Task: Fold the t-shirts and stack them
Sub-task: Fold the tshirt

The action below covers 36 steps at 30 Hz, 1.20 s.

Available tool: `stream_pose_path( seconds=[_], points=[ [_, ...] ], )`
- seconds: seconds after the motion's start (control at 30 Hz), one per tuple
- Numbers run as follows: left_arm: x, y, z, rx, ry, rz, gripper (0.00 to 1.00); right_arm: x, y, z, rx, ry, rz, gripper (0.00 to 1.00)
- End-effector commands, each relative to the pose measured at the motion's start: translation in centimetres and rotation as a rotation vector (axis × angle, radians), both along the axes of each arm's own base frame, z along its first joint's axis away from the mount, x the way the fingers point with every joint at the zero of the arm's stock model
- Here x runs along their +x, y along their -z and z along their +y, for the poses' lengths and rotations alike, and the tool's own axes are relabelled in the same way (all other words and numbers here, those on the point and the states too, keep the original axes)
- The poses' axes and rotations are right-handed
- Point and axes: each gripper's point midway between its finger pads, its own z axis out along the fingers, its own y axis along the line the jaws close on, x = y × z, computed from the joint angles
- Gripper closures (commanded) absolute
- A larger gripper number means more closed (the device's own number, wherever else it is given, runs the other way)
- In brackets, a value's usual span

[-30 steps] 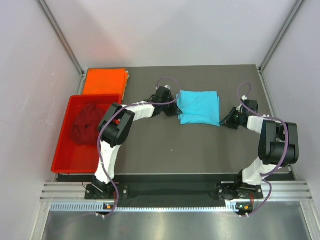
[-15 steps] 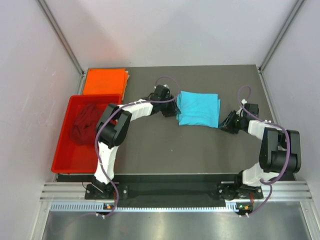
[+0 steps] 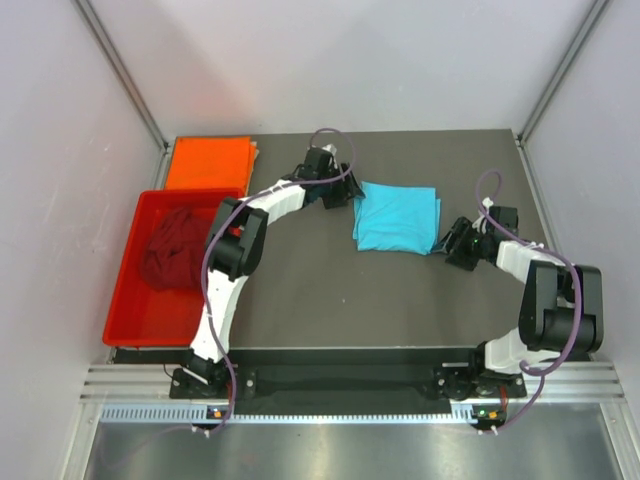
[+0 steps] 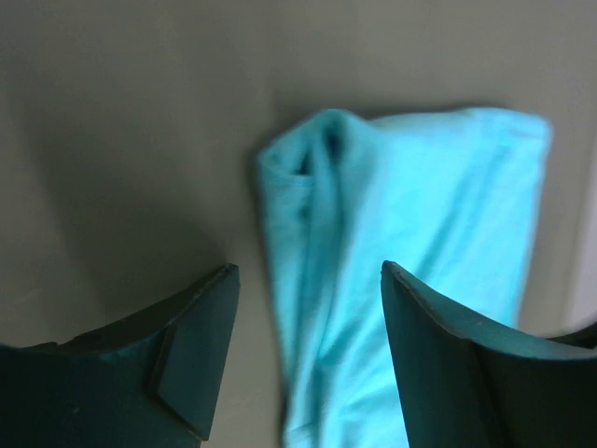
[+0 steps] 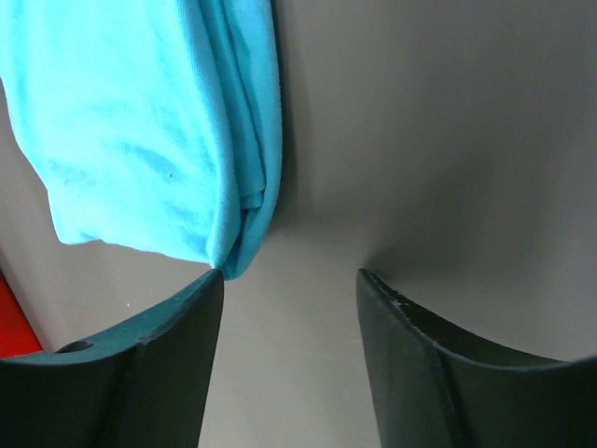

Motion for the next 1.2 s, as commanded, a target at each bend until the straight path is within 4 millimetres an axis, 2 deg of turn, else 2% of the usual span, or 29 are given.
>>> stream_pose_path(
  seconds=[0.0, 0.17, 0.4, 0.53, 0.6, 0.73, 0.83, 0.87, 0.93, 1.0, 1.1, 1.13, 1.17],
  points=[
    [-0.1, 1.8, -1.1, -0.002, 0.066, 0.009, 0.30, 0.9, -1.7, -0.2, -0.031, -0.013, -0.057, 0.39],
    [0.3, 3.7, -1.6, 0.003, 0.089, 0.009, 0.27, 0.8, -2.1, -0.4, -0.046, -0.011, -0.071, 0.34],
    [0.4, 6.0, -1.5, 0.027, 0.095, 0.015, 0.29, 1.2, -3.1, -0.5, -0.056, -0.016, -0.095, 0.30],
    [0.3, 7.3, -1.7, 0.028, 0.097, 0.032, 0.32, 1.5, -3.9, -0.5, -0.058, -0.009, -0.117, 0.28],
    [0.3, 7.7, -2.1, 0.027, 0.098, 0.033, 0.33, 1.7, -4.3, -0.9, -0.073, 0.006, -0.128, 0.24],
    [0.2, 8.3, -2.7, 0.015, 0.112, 0.042, 0.39, 1.8, -4.8, -1.0, -0.078, 0.019, -0.135, 0.20],
    [0.4, 8.0, -3.0, 0.010, 0.117, 0.032, 0.54, 1.8, -5.0, -1.0, -0.075, 0.017, -0.138, 0.19],
    [0.7, 7.5, -3.0, 0.009, 0.114, 0.022, 0.66, 1.7, -5.2, -0.9, -0.075, 0.015, -0.141, 0.19],
    [1.0, 7.0, -3.0, 0.016, 0.112, 0.016, 0.84, 1.8, -5.6, -1.0, -0.076, 0.015, -0.148, 0.19],
    [1.6, 5.3, -3.1, 0.013, 0.106, -0.019, 1.00, 1.8, -6.2, -1.1, -0.084, 0.017, -0.159, 0.19],
    [1.9, 2.2, -2.9, 0.023, 0.106, -0.066, 1.00, 1.6, -6.9, -1.2, -0.094, 0.019, -0.175, 0.18],
    [2.2, 0.1, -2.8, 0.020, 0.105, -0.097, 1.00, 1.5, -7.1, -1.2, -0.096, 0.020, -0.173, 0.18],
    [2.0, -0.4, -2.5, 0.037, 0.109, -0.101, 1.00, 1.4, -7.4, -1.3, -0.100, 0.024, -0.182, 0.18]
  ],
)
